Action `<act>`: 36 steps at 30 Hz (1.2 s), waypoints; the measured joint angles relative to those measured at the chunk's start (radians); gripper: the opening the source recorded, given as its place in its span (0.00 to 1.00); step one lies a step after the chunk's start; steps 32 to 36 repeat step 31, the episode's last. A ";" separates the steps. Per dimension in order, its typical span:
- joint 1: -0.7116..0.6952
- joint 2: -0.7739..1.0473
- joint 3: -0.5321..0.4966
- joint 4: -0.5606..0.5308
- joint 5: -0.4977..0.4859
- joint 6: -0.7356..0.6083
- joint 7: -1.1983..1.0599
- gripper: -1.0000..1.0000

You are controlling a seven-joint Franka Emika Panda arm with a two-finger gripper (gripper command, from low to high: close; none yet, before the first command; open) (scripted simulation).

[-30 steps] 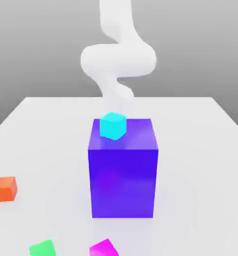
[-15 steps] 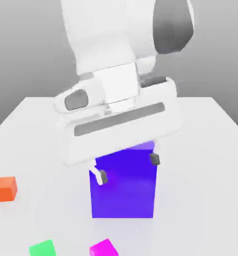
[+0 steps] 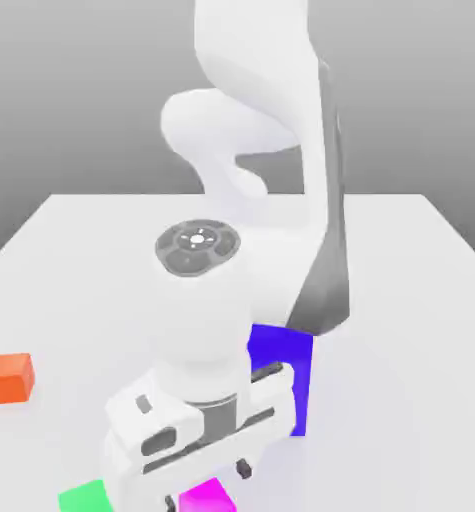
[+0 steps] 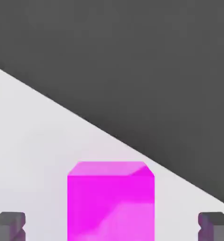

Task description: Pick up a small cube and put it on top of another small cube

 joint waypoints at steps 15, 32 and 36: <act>-0.060 -0.186 -0.112 0.022 -0.100 -0.211 -0.098 0.00; -0.142 -0.165 -0.127 0.063 -0.091 -0.231 -0.215 1.00; -0.142 -0.165 -0.127 0.063 -0.091 -0.231 -0.215 1.00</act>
